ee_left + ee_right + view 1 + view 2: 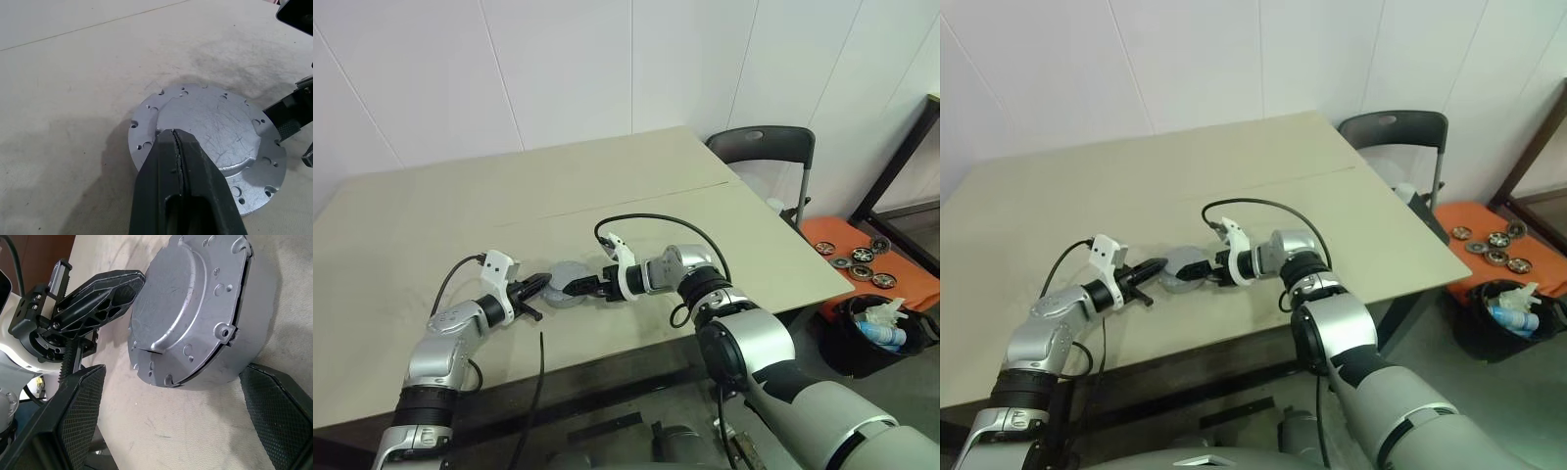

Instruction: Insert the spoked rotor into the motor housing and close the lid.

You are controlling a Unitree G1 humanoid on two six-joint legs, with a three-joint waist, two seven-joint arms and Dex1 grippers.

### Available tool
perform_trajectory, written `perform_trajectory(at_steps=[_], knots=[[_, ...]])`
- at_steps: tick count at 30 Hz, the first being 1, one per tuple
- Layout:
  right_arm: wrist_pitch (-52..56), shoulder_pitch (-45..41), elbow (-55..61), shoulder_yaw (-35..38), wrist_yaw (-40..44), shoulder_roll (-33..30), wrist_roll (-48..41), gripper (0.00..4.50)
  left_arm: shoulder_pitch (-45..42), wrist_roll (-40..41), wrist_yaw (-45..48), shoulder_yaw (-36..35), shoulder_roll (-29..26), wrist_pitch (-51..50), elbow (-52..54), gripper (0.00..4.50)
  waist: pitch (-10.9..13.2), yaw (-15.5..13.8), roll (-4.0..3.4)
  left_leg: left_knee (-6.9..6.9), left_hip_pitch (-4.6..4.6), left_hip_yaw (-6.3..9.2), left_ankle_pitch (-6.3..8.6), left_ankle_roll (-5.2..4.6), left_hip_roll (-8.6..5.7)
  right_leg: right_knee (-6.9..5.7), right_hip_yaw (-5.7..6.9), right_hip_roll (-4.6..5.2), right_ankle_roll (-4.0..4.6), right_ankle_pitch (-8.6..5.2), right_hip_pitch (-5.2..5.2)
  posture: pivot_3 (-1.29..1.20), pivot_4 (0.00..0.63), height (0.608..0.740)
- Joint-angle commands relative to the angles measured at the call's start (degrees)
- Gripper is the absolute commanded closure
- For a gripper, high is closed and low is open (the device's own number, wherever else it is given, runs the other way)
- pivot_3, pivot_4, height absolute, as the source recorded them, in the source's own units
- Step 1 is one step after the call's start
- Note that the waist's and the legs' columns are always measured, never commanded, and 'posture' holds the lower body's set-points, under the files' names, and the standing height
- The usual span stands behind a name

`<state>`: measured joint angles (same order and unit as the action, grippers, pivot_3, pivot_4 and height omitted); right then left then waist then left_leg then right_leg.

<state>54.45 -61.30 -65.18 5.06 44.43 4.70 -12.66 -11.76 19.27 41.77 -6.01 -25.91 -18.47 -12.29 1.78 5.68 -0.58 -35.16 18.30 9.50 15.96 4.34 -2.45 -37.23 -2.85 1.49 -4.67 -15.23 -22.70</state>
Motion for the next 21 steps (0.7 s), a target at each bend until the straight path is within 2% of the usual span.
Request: perform_trajectory(at_steps=[1,21], knots=[[-1.2,-1.0,-0.6,0.0,-1.2,0.7,0.1,0.02,0.6,-0.9,-0.3,0.5,0.0,-1.0,-1.6,4.5,0.0,0.0,0.0,0.0,0.0,0.0,0.0,0.0,0.0,0.0,0.0,0.0,0.01,0.0,0.0,0.0,0.0,0.74],[-2.6,-1.1,-1.6,0.6,-2.1,1.0,0.2,0.02,2.1,-0.6,0.7,-0.8,-2.1,-1.6,-0.1,4.5,0.0,0.0,-0.03,0.01,0.05,0.03,0.0,0.0,0.01,0.02,0.03,0.01,0.03,-0.01,-0.04,0.0,0.0,0.74]])
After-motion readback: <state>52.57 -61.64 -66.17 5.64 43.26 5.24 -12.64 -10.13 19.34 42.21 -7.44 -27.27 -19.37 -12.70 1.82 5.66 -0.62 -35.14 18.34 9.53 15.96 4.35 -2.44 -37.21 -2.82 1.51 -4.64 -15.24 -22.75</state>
